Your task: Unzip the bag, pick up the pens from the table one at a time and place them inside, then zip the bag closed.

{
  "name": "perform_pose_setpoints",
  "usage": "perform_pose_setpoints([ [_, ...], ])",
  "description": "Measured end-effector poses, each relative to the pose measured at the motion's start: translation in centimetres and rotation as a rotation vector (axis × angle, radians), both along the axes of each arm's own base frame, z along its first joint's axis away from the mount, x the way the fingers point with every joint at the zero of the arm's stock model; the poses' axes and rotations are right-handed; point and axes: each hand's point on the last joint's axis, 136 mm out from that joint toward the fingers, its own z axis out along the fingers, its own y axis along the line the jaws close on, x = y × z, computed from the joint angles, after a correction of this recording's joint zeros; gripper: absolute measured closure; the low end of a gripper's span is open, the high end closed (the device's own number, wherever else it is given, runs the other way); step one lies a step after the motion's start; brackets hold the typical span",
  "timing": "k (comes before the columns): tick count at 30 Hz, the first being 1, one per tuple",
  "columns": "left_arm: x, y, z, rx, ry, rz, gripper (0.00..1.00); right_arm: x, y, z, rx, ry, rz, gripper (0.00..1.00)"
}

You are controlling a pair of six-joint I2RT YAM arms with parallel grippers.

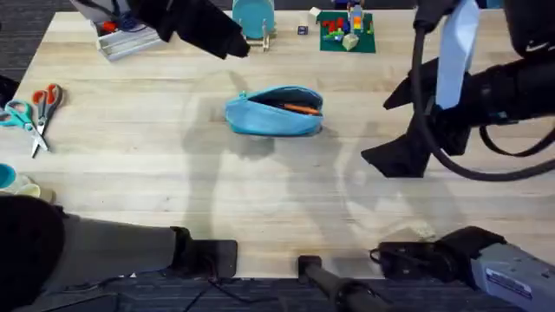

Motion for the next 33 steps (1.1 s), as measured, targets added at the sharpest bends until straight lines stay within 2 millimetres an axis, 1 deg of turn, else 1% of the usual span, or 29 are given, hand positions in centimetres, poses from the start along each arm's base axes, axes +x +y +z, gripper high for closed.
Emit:
perform_pose_setpoints([
  [3, -0.6, 0.4, 0.7, -0.024, -0.022, -0.007, 0.004, 0.0, 0.0, 0.0, 0.0, 0.0, 0.0, 0.004],
  [8, -2.5, 1.0, 2.4, -0.052, -0.092, -0.034, 0.004, 0.0, 0.0, 0.0, 0.0, 0.0, 0.0, 0.004],
  [12, -3.1, 1.6, 2.8, -0.049, -0.164, -0.054, 0.005, 0.0, 0.0, 0.0, 0.0, 0.0, 0.0, 0.004],
  [19, -3.8, 2.5, 1.3, 0.011, -0.214, -0.141, 0.005, 0.0, 0.0, 0.0, 0.0, 0.0, 0.0, 0.004],
  [28, -4.4, 3.4, 0.5, 0.12, -0.266, -0.195, 0.006, 0.0, 0.0, 0.0, 0.0, 0.0, 0.0, 0.004],
  [33, -4.2, 3.7, -1.8, 0.137, -0.266, -0.204, 0.005, 0.0, 0.0, 0.0, 0.0, 0.0, 0.0, 0.004],
])
